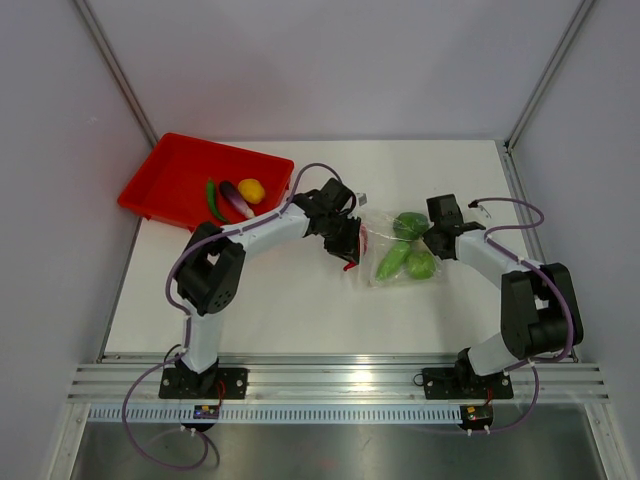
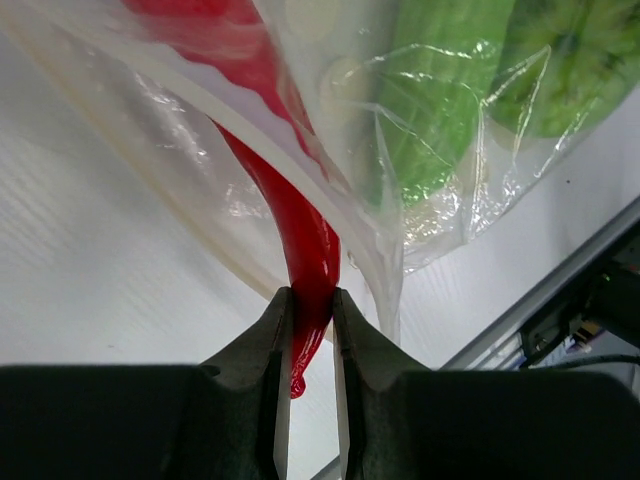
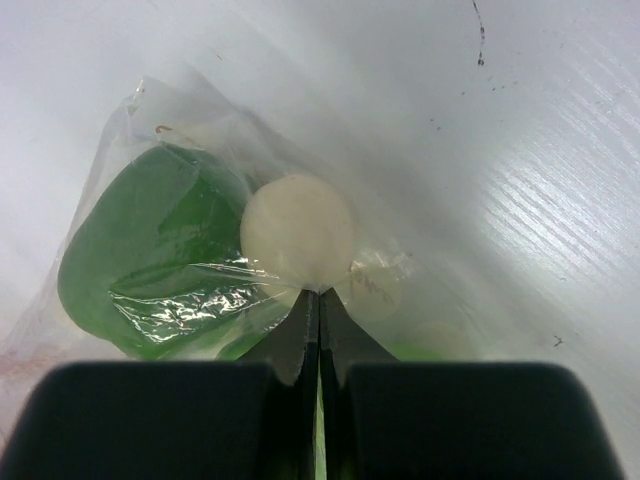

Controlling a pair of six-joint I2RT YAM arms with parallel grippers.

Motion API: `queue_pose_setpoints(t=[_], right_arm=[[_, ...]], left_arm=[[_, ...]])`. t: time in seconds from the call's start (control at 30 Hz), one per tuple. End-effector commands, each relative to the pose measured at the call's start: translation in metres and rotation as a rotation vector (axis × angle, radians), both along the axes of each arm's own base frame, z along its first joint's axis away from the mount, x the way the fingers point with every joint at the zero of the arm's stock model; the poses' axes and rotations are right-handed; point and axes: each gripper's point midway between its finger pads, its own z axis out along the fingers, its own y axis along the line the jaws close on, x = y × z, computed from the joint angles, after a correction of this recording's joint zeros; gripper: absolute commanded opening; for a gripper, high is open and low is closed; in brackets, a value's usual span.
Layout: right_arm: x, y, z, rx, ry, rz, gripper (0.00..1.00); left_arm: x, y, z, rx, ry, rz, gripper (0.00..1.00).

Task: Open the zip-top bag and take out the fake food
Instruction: Pick up the fake vegetable from the zipper food storage bag.

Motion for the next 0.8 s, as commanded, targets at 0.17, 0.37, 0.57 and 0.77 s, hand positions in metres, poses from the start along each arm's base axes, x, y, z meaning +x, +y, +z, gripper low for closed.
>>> queue_pose_setpoints(t=[0.17,0.37,0.57,0.77], right_arm=[[0.017,-0.015,0.009,-0.045,-0.025,-0.057,0.00],[0.014,-0.034,0.008,-0.042,-0.018,-0.135,0.00],[-0.007,-0.057,0.009,-0.071,0.002,-0.313,0.00],[-0.005,-0.054,0.009,-0.058,0.004,-0.295,0.00]], left_arm=[[-0.008,-0.016,0.021,-0.101,0.015,-0.044,0.00],[-0.010,-0.011,0.026,-0.089,0.001,-0.049,0.01],[-0.008,-0.012,0.026,-0.086,-0.005,-0.043,0.00],[0.005,0.000,0.035,-0.075,-0.088,0.029,0.00]])
